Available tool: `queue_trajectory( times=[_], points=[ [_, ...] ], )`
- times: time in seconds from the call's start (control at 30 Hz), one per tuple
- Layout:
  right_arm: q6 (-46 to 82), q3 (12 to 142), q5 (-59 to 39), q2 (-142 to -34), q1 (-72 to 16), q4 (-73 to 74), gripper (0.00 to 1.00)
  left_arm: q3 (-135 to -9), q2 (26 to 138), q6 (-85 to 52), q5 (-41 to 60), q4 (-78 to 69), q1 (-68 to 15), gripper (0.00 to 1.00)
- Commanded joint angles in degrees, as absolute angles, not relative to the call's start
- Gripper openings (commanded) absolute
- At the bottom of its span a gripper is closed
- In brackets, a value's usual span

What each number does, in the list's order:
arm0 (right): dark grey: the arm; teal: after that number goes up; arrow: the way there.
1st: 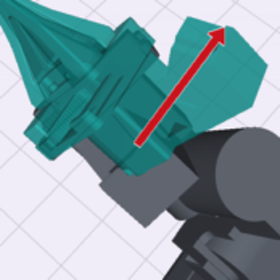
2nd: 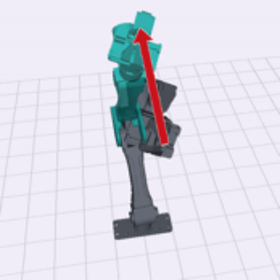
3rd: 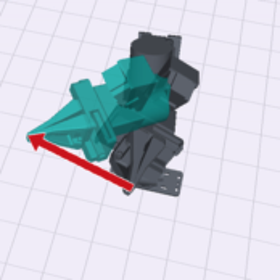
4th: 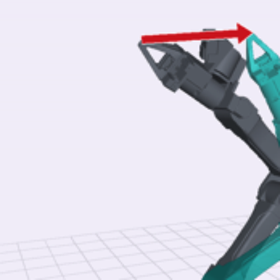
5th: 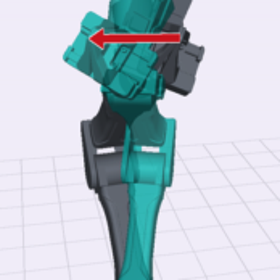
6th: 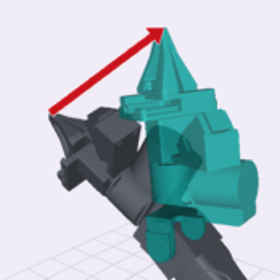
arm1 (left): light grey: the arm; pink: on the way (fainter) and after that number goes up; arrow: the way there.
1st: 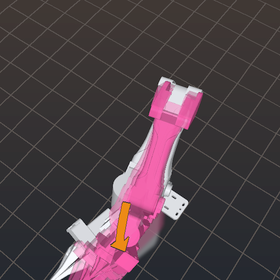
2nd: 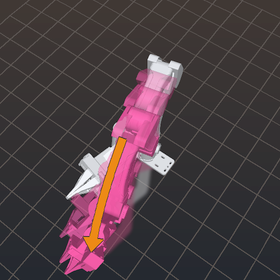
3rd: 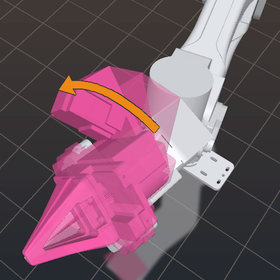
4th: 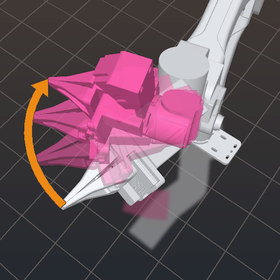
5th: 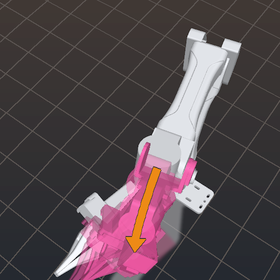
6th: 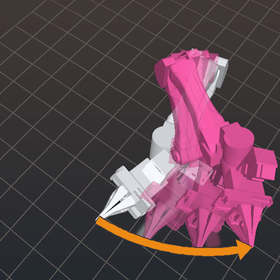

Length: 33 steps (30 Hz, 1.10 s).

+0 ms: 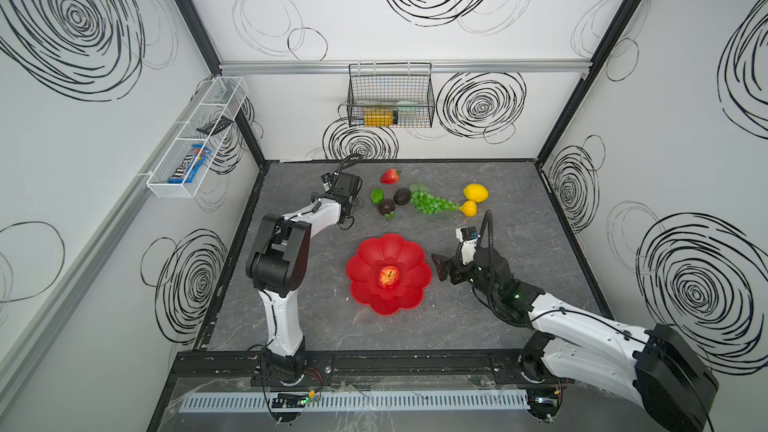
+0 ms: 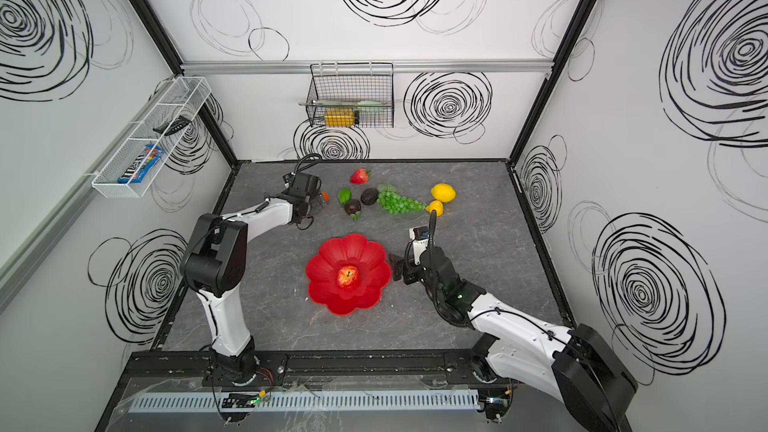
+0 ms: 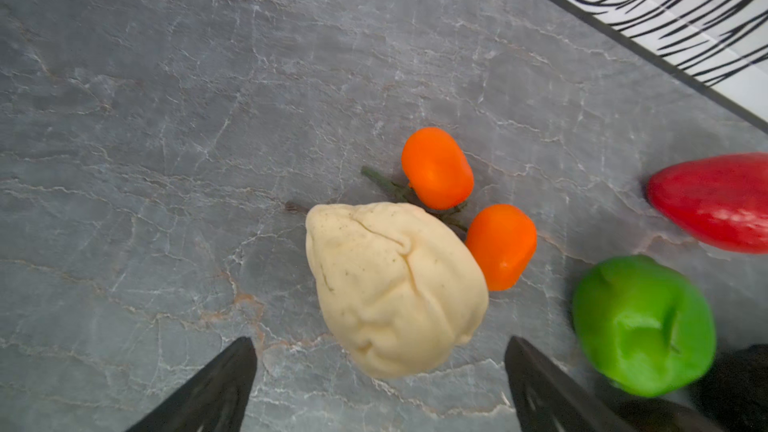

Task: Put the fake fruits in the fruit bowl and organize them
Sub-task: 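Lower the left gripper onto the cream pear and close on it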

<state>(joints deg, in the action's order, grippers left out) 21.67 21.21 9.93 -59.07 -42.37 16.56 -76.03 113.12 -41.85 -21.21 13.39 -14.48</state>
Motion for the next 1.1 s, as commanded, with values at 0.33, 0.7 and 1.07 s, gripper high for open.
queue_trajectory(
  times=[0.33, 0.7, 1.07],
  points=[
    [23.82, 21.59, 6.24, -62.64, -40.78, 19.24, 0.97, -82.34, 118.54, -41.05, -23.84, 16.50, -13.56, 0.96],
    [24.67, 21.85, 5.81, -65.46, -40.08, 19.71, 0.97, -72.38, 110.49, -41.75, -24.69, 11.72, -12.07, 0.98],
    [25.31, 22.75, 6.50, -67.31, -39.89, 18.75, 0.97, -69.87, 109.91, -40.49, -19.54, 6.70, -9.32, 1.00]
  ],
)
